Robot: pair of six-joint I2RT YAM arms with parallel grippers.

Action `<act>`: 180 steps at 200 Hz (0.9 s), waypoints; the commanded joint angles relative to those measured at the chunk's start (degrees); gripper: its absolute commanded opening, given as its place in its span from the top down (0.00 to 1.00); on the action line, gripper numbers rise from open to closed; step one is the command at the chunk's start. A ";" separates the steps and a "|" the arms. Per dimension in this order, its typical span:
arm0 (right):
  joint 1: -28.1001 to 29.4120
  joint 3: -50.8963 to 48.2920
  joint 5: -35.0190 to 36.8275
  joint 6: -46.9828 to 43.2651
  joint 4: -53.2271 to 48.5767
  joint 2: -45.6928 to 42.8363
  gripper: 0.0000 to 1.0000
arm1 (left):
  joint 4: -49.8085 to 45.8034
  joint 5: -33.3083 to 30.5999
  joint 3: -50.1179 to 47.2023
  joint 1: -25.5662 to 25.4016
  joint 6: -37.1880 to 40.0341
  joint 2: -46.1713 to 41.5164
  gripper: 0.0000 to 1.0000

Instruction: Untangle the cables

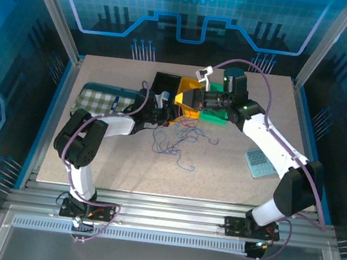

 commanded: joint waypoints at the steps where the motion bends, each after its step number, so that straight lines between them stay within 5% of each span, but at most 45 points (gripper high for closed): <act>1: -0.38 0.05 -0.04 0.82 1.02 -0.39 1.00 | 4.03 2.23 1.06 -0.66 -1.20 0.88 0.66; 34: -0.39 -0.54 1.83 1.32 0.99 0.26 1.00 | 2.96 1.91 0.84 -0.65 -0.84 0.40 1.00; 77: -0.80 -0.85 3.04 0.67 0.47 0.01 1.00 | -3.46 0.07 0.75 -0.65 4.06 -1.95 1.00; 88: -0.89 -0.52 3.35 0.06 -0.37 -0.09 1.00 | -4.43 -0.79 -0.25 -0.65 5.95 -3.40 0.70; 109: -1.04 -0.11 3.57 -0.93 -1.76 -0.23 1.00 | -7.06 -2.67 -2.36 -0.21 9.39 -6.65 0.45; 137: -1.77 -0.67 3.95 -0.38 -1.52 -0.23 1.00 | -15.96 -11.49 -6.24 -0.21 17.56 -13.00 0.28; 180: -3.46 -1.11 3.62 2.48 0.49 0.41 1.00 | -26.09 -25.42 -13.52 -4.46 34.18 -25.64 0.24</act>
